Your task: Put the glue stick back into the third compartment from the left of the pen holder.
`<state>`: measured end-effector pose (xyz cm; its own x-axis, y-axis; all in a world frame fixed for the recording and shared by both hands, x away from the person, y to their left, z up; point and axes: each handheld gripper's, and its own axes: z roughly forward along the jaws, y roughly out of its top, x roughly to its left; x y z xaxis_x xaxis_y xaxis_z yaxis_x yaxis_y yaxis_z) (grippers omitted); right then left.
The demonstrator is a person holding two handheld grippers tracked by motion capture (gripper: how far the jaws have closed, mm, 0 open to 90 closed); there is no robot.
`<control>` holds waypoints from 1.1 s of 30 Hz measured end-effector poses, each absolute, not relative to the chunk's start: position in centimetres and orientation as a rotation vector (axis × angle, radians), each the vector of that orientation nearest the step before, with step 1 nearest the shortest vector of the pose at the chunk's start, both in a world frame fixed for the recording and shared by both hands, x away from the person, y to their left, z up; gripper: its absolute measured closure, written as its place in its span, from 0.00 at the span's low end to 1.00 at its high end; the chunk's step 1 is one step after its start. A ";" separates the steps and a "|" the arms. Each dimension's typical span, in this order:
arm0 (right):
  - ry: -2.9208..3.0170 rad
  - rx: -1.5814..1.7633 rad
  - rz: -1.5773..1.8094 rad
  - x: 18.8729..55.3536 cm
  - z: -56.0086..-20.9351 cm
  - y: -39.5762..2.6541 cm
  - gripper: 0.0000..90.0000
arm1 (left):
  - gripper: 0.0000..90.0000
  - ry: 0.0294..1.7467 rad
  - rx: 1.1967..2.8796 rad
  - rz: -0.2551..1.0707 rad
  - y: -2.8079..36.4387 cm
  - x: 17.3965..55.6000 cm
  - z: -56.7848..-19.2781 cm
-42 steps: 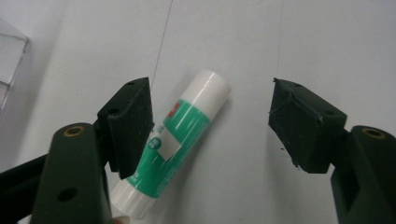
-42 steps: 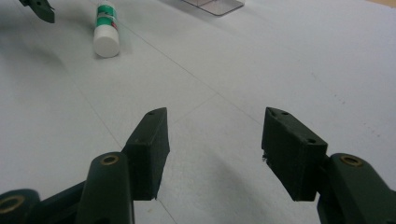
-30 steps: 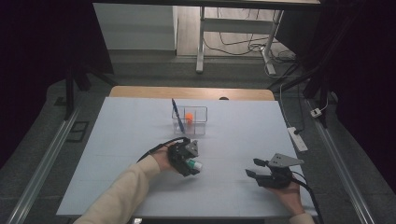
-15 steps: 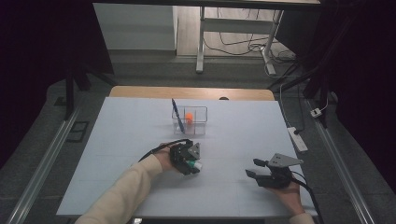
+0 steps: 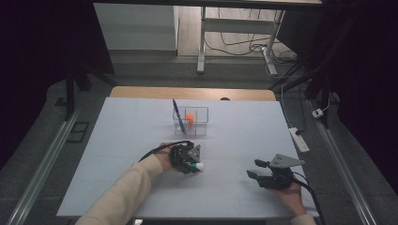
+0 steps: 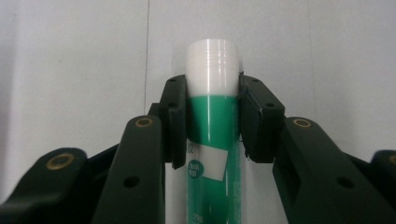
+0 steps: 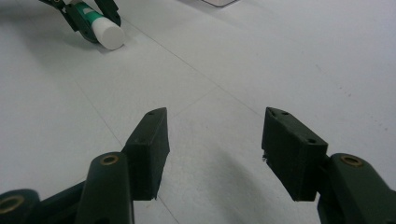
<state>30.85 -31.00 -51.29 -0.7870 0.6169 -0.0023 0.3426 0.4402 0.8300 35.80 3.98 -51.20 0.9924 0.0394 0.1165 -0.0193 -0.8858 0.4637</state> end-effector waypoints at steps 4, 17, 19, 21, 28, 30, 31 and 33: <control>2.390 0.823 1.282 30.9 -51.3 -31.0 0.45 | 0.73 -0.005 2.658 0.179 4.1 35.7 -51.1; 2.385 0.825 1.285 30.8 -51.1 -31.1 0.45 | 0.73 0.138 2.562 0.196 5.6 35.7 -49.3; 2.386 0.824 1.284 30.8 -51.2 -31.1 0.45 | 0.73 0.161 2.542 0.203 5.8 35.7 -49.0; 2.386 0.824 1.283 30.8 -51.2 -31.1 0.45 | 0.73 0.178 2.530 0.226 6.1 35.5 -48.7; 2.386 0.825 1.282 30.8 -51.2 -31.1 0.45 | 0.73 0.223 2.476 0.223 6.7 35.4 -48.3; 2.385 0.825 1.282 30.8 -51.2 -31.1 0.45 | 0.72 0.233 2.467 0.228 6.9 35.4 -48.3; 2.385 0.826 1.282 30.8 -51.2 -31.1 0.45 | 0.73 0.241 2.460 0.227 7.0 35.5 -48.3; 2.388 0.825 1.280 30.8 -51.2 -31.1 0.45 | 0.73 0.262 2.444 0.225 7.2 35.5 -48.2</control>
